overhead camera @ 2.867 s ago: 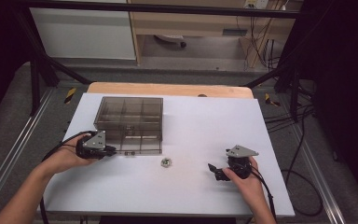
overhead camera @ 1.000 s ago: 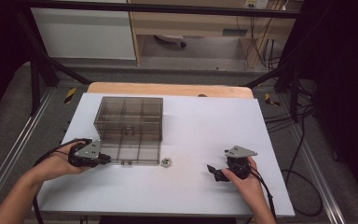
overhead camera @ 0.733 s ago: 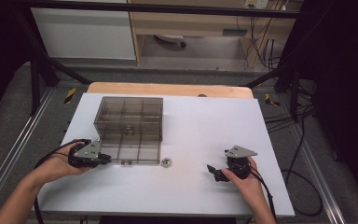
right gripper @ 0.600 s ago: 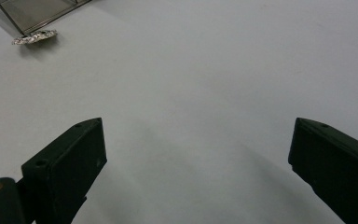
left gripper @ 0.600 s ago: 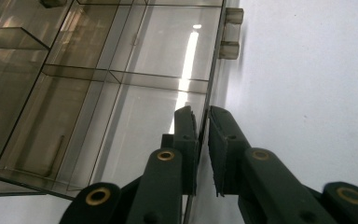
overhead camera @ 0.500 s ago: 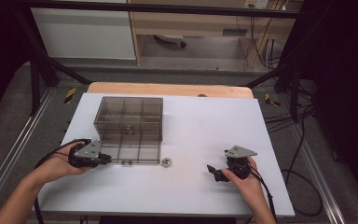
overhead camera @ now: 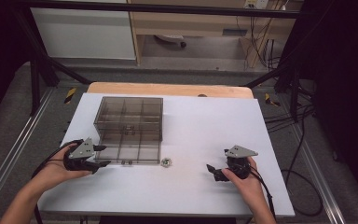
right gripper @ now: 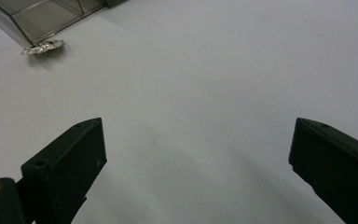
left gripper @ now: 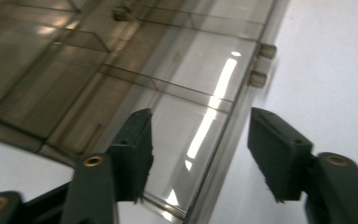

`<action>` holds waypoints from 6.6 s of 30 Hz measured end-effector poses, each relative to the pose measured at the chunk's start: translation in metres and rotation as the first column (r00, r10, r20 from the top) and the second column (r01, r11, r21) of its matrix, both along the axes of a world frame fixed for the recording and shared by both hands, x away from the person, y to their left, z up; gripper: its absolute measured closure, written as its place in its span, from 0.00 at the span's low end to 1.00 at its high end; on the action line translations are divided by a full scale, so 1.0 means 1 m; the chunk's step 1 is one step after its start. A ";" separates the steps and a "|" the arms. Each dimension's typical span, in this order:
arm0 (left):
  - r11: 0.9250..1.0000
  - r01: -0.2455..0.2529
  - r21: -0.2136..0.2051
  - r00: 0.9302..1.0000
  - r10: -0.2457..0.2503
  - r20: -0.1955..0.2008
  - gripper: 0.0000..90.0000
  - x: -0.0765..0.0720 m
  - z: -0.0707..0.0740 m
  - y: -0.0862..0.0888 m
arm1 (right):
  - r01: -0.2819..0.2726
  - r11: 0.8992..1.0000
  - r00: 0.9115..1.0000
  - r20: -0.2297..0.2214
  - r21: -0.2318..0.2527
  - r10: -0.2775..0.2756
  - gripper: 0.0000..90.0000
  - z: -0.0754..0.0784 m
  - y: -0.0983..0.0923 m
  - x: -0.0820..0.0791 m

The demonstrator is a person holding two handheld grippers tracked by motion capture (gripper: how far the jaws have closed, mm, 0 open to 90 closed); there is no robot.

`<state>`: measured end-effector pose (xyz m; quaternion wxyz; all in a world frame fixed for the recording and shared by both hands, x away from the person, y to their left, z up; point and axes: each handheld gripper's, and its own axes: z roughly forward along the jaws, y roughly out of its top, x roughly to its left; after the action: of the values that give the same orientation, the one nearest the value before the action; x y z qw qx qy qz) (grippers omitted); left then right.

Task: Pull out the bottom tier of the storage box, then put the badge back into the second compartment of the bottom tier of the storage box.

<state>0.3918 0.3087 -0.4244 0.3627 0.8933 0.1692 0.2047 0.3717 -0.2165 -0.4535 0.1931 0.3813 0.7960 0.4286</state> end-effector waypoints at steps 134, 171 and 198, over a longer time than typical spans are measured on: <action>0.724 -0.632 -0.276 0.762 0.646 -0.048 0.10 -0.042 0.001 0.002 | -0.192 0.981 0.959 -0.220 -0.040 0.179 0.20 0.009 0.162 0.033; 0.739 -0.621 -0.262 0.773 0.633 -0.048 0.10 -0.042 -0.001 0.001 | -0.231 0.972 0.949 -0.229 -0.036 0.217 0.29 0.006 0.165 0.031; 0.747 -0.615 -0.253 0.779 0.625 -0.050 0.10 -0.042 -0.002 -0.001 | -0.251 0.967 0.947 -0.216 -0.044 0.236 0.45 0.007 0.162 0.032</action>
<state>0.3500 0.3075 -0.4262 0.3891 0.7281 0.4737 0.3067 0.4039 -0.0542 -0.4467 0.0674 0.3158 0.8676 0.3782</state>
